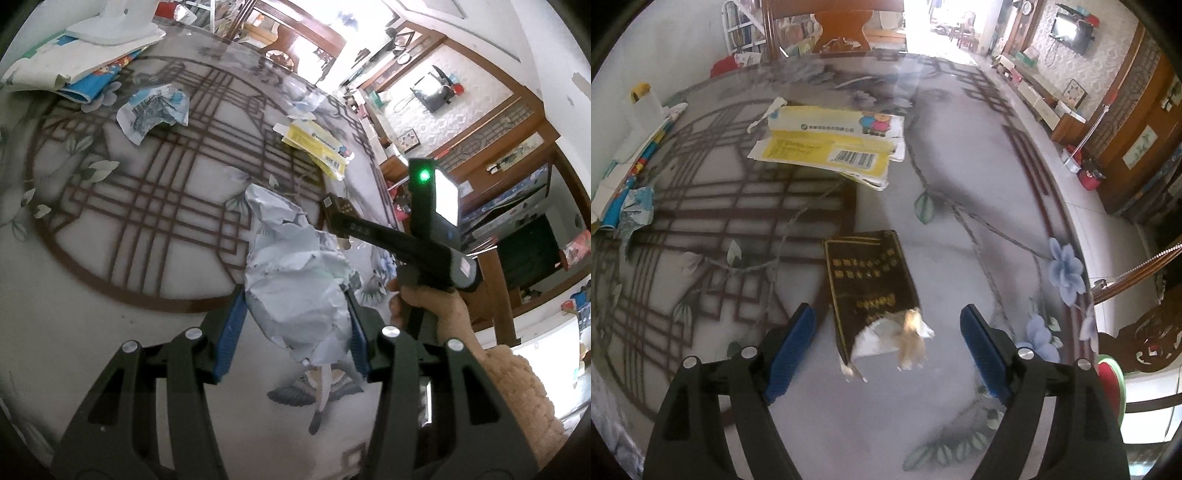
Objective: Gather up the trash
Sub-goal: 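Grasp the brown Balisha snack packet with the right tool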
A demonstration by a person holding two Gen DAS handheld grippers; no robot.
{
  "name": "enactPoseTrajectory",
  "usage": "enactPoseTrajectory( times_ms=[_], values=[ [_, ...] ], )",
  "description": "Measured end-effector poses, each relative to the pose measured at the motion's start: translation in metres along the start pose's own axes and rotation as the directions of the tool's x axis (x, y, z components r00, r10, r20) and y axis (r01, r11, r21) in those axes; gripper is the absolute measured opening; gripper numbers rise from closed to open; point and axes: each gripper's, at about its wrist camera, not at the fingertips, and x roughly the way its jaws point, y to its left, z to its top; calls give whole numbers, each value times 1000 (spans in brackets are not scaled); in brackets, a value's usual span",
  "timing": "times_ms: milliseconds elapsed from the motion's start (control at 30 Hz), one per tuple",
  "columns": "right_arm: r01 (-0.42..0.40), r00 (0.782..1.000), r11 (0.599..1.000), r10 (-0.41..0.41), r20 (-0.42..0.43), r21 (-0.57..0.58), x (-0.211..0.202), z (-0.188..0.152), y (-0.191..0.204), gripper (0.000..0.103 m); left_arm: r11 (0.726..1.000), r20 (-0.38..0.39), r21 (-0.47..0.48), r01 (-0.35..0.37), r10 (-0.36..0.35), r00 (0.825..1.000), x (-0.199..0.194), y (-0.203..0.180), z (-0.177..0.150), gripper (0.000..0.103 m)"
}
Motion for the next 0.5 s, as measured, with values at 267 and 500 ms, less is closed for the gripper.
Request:
enactPoseTrajectory(
  times_ms=[267, 500],
  values=[
    [-5, 999, 1000, 6, -39, 29, 18, 3, 6, 79, 1000, -9, 1, 12, -12, 1000, 2, -1, 0, 48],
    [-35, 999, 996, 38, -39, 77, 20, 5, -4, 69, 1000, -20, -14, 9, -9, 1000, 5, 2, 1, 48]
  ],
)
